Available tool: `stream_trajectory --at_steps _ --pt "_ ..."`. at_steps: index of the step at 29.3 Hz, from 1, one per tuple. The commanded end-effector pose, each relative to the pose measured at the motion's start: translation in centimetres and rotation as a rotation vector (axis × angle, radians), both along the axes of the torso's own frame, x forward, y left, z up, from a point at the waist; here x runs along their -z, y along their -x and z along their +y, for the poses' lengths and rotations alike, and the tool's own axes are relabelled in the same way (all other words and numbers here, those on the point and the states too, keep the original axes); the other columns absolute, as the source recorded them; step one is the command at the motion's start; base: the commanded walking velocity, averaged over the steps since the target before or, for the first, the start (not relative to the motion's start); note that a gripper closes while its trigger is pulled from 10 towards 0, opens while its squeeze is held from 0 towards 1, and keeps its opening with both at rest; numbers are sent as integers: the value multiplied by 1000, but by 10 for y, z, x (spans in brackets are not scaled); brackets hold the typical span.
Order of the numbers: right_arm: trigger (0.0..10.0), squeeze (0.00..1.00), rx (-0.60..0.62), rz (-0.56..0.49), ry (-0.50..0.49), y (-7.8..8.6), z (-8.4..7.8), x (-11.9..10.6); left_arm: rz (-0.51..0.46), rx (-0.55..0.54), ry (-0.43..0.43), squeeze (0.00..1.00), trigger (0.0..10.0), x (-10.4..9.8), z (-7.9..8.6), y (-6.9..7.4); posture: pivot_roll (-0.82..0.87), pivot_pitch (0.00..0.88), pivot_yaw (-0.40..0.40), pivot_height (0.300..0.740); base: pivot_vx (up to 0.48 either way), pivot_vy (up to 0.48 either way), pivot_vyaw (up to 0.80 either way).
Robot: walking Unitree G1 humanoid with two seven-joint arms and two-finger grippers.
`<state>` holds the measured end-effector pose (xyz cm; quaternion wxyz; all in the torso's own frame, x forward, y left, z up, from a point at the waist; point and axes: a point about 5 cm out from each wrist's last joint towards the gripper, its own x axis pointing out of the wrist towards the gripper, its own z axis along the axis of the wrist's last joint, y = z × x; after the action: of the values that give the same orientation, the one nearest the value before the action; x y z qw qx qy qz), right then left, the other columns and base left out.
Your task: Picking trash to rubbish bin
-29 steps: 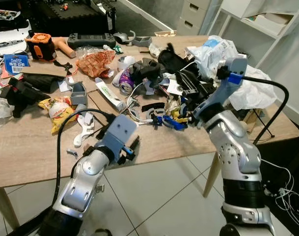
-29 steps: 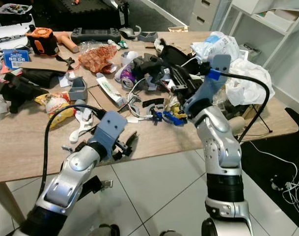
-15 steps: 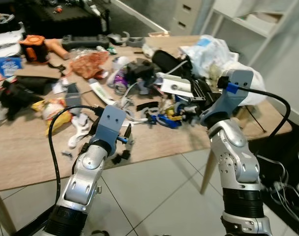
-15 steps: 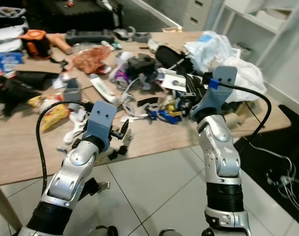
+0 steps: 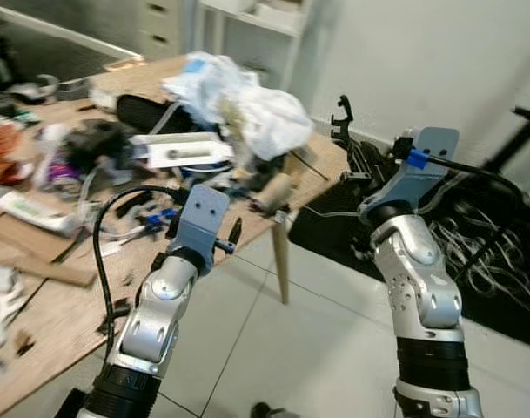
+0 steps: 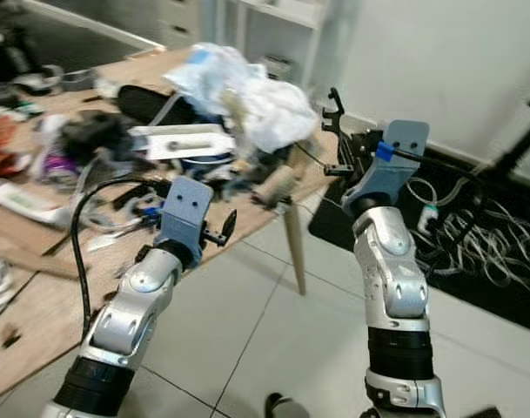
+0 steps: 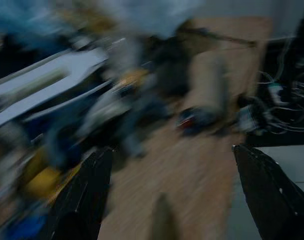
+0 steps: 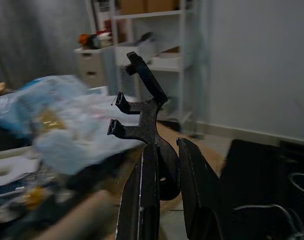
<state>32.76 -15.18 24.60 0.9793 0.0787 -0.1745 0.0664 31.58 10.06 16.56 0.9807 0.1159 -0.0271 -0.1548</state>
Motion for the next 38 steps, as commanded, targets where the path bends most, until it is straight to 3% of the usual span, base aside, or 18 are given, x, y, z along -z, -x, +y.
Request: stream_trajectory --at_steps 1,38 --pt "10000 0 11 -18 5 2 -1 0 10 30 -2 0 10000 5 -6 3 -53 143 -61 740 0 0 -800" --pt "10000 0 -6 -10 8 2 4 3 0 67 -25 0 10000 4 -10 4 -49 136 -65 740 0 0 -800"
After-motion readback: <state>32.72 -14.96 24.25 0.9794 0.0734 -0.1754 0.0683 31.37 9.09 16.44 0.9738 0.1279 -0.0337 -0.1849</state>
